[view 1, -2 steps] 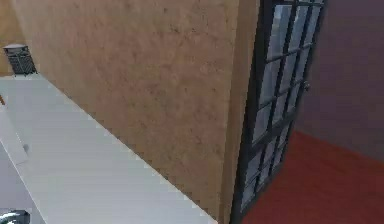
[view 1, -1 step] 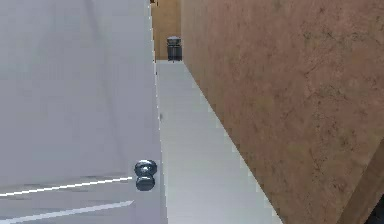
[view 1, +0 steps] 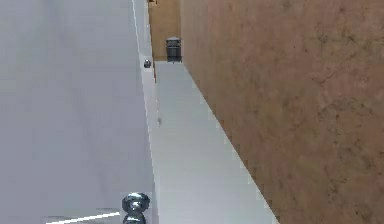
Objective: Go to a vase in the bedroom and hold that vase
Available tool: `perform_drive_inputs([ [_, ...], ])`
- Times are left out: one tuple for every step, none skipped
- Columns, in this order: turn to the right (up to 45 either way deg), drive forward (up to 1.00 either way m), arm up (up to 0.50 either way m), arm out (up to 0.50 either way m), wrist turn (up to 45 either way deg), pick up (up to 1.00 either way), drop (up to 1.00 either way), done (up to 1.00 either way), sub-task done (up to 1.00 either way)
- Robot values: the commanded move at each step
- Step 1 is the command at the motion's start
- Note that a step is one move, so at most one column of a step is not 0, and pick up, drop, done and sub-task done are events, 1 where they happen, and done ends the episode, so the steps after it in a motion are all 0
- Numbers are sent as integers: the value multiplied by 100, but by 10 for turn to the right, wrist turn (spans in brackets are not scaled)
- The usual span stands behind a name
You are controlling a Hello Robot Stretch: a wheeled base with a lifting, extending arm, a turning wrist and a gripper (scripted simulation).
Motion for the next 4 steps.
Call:
perform_drive_inputs([
  [450,0,0,0,0,0,0,0,0],
  [450,0,0,0,0,0,0,0,0],
  [450,0,0,0,0,0,0,0,0],
  [270,0,0,0,0,0,0,0,0],
])
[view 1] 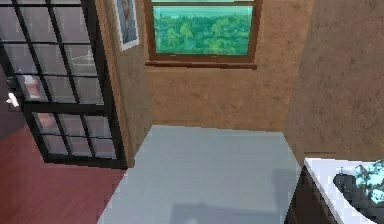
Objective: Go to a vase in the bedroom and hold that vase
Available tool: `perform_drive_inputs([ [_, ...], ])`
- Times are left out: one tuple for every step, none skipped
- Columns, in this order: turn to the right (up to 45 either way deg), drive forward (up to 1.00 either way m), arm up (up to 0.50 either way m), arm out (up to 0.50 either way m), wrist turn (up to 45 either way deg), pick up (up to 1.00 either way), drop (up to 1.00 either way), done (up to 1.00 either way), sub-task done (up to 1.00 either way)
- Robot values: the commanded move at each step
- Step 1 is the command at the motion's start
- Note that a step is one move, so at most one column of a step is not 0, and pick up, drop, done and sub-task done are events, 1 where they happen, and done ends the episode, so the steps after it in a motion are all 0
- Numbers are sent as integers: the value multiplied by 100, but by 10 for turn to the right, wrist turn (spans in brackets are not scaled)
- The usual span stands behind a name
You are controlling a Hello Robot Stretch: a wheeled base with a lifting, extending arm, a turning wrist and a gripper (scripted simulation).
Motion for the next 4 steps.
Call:
perform_drive_inputs([
  [0,0,50,0,0,0,0,0,0],
  [0,0,34,0,0,0,0,0,0],
  [0,0,0,30,0,0,0,0,0],
  [0,0,0,0,450,0,0,0,0],
])
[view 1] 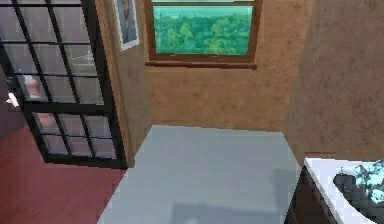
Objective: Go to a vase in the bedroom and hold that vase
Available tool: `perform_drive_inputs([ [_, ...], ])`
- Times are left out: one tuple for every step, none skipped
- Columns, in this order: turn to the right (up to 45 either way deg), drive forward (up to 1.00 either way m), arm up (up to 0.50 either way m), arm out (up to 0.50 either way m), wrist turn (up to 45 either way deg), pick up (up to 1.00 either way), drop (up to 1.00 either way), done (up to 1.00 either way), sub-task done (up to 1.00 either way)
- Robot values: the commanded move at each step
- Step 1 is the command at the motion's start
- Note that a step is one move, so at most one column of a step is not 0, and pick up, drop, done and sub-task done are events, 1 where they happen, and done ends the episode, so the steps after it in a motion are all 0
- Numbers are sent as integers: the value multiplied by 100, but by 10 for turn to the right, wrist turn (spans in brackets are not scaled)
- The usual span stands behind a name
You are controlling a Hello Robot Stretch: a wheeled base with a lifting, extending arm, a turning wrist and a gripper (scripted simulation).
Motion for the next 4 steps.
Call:
perform_drive_inputs([
  [0,0,0,0,450,0,0,0,0],
  [0,0,0,0,450,0,0,0,0],
  [0,0,0,0,450,0,0,0,0],
  [0,0,0,0,120,0,0,0,0],
])
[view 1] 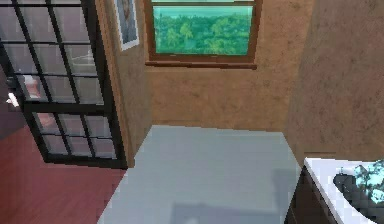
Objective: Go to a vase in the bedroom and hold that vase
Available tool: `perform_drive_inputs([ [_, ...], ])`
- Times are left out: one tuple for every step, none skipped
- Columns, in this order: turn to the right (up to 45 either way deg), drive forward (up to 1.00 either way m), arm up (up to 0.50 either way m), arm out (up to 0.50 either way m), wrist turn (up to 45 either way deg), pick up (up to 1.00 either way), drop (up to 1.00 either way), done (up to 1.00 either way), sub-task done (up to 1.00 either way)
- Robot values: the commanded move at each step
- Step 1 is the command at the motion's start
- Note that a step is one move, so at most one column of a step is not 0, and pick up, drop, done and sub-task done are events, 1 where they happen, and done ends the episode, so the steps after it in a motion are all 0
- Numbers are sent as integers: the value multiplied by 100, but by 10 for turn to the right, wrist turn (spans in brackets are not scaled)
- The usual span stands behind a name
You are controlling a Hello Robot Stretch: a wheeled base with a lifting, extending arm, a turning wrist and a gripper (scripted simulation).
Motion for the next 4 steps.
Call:
perform_drive_inputs([
  [0,0,-30,0,0,0,0,0,0],
  [0,0,0,0,0,100,0,0,0],
  [0,0,10,0,0,0,0,0,0],
  [0,0,0,0,0,0,0,100,0],
])
